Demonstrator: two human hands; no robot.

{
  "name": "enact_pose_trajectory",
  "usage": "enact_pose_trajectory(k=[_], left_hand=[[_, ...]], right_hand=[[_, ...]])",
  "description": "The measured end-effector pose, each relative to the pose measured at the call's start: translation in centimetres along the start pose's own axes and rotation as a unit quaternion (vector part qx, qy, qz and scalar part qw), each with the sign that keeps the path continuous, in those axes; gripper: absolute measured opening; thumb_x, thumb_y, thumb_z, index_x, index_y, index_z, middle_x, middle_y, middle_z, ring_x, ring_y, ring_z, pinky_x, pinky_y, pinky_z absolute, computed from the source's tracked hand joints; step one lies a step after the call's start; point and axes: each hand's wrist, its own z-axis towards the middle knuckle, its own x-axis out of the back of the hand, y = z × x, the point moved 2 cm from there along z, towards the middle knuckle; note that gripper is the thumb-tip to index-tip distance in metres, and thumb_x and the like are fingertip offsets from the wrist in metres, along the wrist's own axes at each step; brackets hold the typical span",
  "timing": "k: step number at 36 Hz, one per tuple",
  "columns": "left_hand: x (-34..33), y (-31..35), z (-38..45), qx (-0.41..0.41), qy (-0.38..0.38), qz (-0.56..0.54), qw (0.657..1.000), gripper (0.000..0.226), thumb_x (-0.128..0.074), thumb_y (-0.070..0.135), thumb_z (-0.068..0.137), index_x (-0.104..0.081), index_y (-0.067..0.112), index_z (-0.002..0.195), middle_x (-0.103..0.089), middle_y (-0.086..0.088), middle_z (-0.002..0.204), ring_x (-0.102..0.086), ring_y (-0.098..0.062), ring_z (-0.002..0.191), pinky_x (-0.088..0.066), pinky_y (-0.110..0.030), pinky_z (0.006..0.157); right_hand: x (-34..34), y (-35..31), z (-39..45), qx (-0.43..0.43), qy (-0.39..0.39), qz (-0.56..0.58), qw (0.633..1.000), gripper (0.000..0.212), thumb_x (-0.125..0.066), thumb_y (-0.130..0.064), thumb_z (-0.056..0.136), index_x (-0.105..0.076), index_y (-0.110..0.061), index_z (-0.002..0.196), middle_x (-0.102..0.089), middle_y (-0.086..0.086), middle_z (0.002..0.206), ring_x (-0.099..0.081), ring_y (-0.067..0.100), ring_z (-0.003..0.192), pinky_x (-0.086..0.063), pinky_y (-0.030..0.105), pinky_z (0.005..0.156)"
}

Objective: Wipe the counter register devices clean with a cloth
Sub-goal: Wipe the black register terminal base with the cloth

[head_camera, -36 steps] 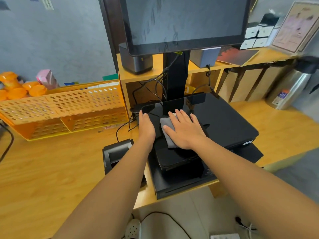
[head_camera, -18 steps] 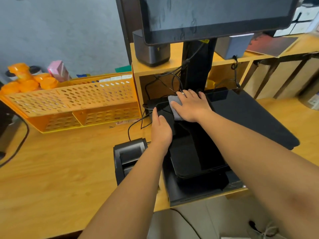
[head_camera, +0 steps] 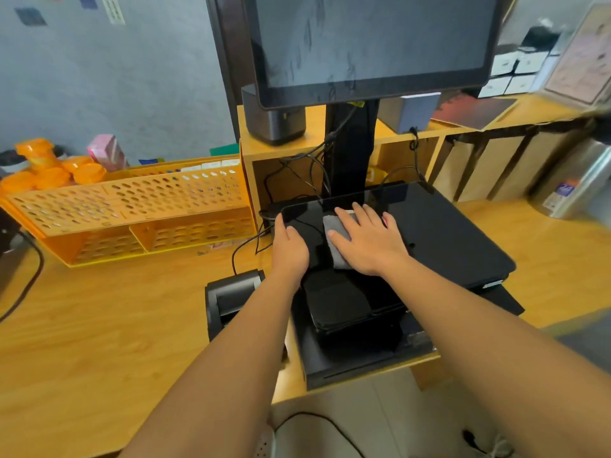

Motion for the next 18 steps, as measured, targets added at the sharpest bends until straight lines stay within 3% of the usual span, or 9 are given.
enact_pose_trajectory(k=[10,18], left_hand=[[0.4,0.7,-1.1,0.003,-0.007,0.009,1.0,0.052,-0.021,0.024,0.114,-0.013,0.026,0.166,-0.02,-0.002,0.172,-0.019,-0.027,0.158,-0.019,-0.039,0.124],[0.1,0.5,-1.0,0.01,0.002,0.01,1.0,0.052,-0.021,0.024,0.114,-0.014,0.025,0.166,-0.022,-0.002,0.171,-0.021,-0.027,0.157,-0.02,-0.039,0.124]], right_hand=[[0.2,2.0,-6.4,-0.021,0.0,-0.003,1.0,0.068,-0.014,-0.066,0.102,-0.005,-0.036,0.163,-0.001,0.001,0.173,0.004,0.02,0.158,0.001,0.05,0.125],[0.4,2.2,-6.3,-0.026,-0.007,-0.001,1.0,0.068,-0.014,-0.066,0.102,-0.005,-0.036,0.163,-0.002,0.002,0.173,0.005,0.022,0.158,0.001,0.052,0.125]])
